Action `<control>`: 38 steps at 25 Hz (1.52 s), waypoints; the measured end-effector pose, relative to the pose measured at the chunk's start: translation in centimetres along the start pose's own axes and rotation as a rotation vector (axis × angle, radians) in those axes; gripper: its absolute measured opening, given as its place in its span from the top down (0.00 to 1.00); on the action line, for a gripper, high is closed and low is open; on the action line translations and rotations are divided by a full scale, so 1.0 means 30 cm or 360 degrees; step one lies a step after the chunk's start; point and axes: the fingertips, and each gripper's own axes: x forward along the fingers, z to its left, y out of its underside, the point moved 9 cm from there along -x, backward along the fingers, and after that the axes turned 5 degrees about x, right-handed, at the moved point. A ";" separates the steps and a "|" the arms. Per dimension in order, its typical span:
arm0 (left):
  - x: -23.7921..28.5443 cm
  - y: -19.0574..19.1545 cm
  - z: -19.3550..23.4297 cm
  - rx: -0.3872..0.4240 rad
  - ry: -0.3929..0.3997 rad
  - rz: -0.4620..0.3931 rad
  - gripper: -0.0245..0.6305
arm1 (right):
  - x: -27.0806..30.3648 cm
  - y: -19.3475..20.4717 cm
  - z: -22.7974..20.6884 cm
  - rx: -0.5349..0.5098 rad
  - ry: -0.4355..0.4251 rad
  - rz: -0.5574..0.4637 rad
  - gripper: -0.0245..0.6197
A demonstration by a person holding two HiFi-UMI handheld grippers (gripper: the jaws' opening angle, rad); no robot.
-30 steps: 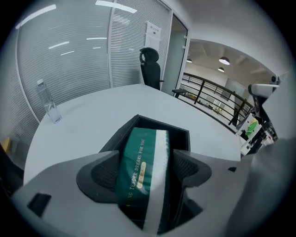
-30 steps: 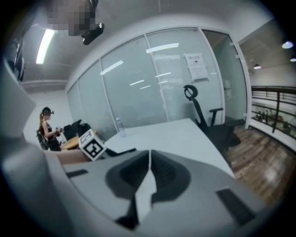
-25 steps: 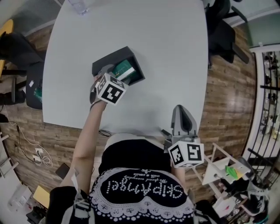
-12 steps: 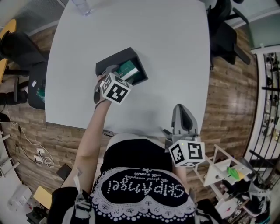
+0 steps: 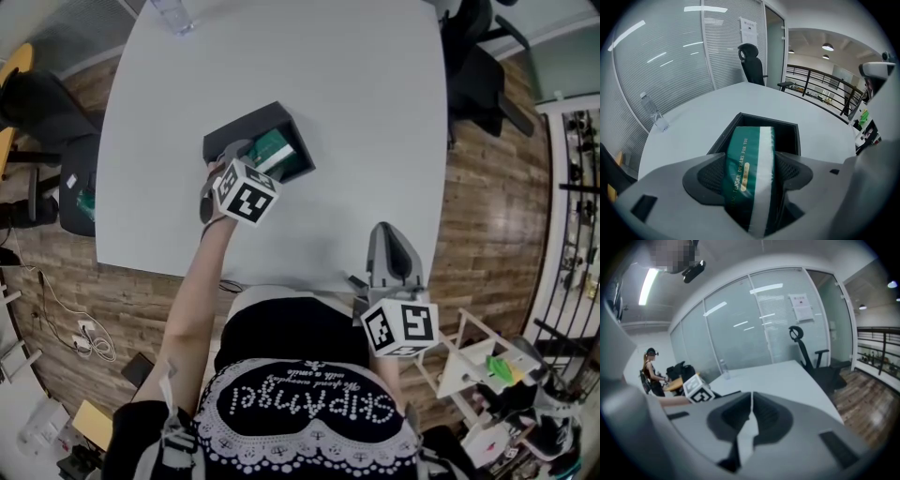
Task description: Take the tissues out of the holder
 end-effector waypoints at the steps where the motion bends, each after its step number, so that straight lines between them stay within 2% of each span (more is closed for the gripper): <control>1: 0.000 0.000 0.000 0.0003 -0.0001 0.0000 0.44 | 0.001 -0.002 -0.001 -0.0001 0.0000 -0.0003 0.91; 7: -0.021 -0.005 0.005 -0.0018 0.0013 -0.0036 0.45 | 0.006 -0.012 -0.007 -0.0016 0.0008 -0.0008 0.91; 16: -0.143 -0.063 0.012 -0.0046 -0.0041 -0.0222 0.45 | 0.024 -0.027 -0.001 -0.0054 -0.0039 -0.0032 0.91; 19: -0.203 -0.089 0.021 -0.0100 -0.0088 -0.0351 0.45 | 0.035 -0.043 -0.005 -0.0076 -0.0052 -0.0055 0.91; 25: -0.367 -0.151 0.051 -0.0334 -0.0155 -0.0698 0.45 | 0.043 -0.073 -0.012 -0.0114 -0.0078 -0.0115 0.91; 32: -0.612 -0.187 0.031 -0.0417 -0.0315 -0.1027 0.45 | -0.004 -0.132 0.038 -0.0164 -0.0137 -0.0219 0.91; 38: -0.787 -0.193 -0.029 -0.0407 -0.0437 -0.1227 0.45 | -0.042 -0.176 0.065 -0.0189 -0.0186 -0.0290 0.91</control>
